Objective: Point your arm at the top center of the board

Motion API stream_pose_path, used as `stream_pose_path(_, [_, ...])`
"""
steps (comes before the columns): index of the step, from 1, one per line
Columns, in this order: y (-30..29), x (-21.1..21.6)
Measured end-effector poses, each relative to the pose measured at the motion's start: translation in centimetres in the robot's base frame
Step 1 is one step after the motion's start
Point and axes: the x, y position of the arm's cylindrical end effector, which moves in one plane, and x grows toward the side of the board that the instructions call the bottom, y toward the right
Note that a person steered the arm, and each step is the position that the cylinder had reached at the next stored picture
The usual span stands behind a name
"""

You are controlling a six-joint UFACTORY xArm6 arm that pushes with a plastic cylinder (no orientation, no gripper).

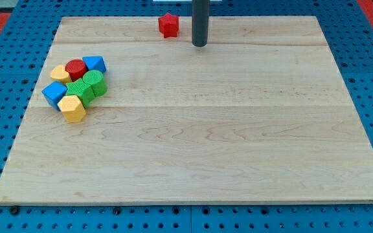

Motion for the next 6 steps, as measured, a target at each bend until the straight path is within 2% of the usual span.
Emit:
stream_pose_path(1, [0.8,0.0])
stream_pose_path(2, [7.5,-0.9])
stream_pose_path(3, [7.3,-5.2])
stream_pose_path(4, [1.7,-8.2])
stream_pose_path(6, [-7.6,-7.0])
